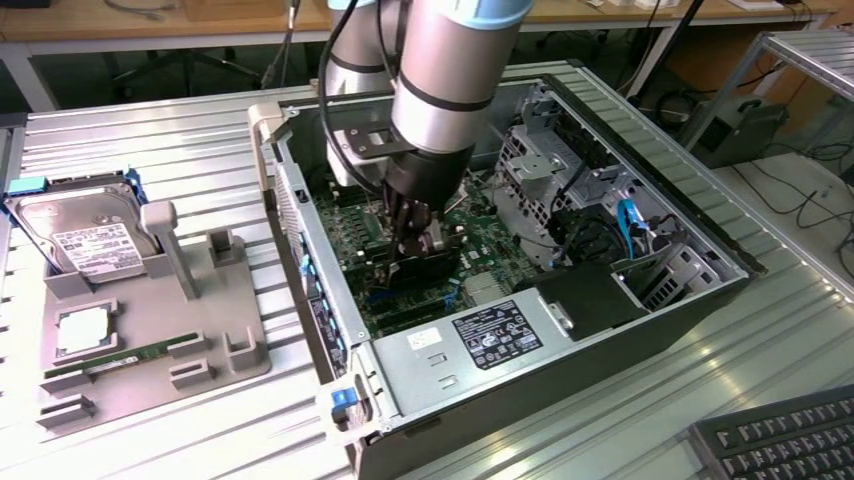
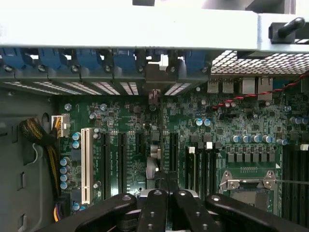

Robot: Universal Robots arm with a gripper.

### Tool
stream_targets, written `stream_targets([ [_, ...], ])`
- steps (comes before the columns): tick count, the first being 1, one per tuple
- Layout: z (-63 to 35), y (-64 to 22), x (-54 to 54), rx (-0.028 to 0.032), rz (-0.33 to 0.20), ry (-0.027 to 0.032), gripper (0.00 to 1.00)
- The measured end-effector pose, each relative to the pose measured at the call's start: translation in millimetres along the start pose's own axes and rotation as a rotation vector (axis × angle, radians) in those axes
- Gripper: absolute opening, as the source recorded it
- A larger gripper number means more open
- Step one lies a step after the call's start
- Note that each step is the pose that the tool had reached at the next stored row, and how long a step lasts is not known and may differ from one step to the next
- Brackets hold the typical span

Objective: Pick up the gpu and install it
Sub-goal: 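Press down on the gpu until it lock into place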

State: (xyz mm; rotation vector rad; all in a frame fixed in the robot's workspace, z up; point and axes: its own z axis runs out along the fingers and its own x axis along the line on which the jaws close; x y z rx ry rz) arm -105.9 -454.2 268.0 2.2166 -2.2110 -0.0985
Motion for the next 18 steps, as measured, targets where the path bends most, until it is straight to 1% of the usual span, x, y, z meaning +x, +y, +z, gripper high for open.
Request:
stream_targets([
  [2,2.2,-0.2,-0.1,0.0009,0.000,-0.0014,0.13],
  [4,1.6,-0.2,-0.1,0.0008,0.000,-0.0014,0.13],
  [5,-1.7,-0.3,-0.5,0.0007,0.000,-0.0036,0.13],
  [6,-5.8,-0.4,-0.8,-0.0007,0.000,-0.0051,0.13],
  [8,-16.2,-0.2,-0.8,-0.0057,0.000,-0.0019,0.13],
  [10,-23.4,-0.3,-1.1,-0.0080,0.000,-0.0022,0.13],
  [18,-23.6,-0.4,-1.1,-0.0082,0.000,-0.0021,0.13],
])
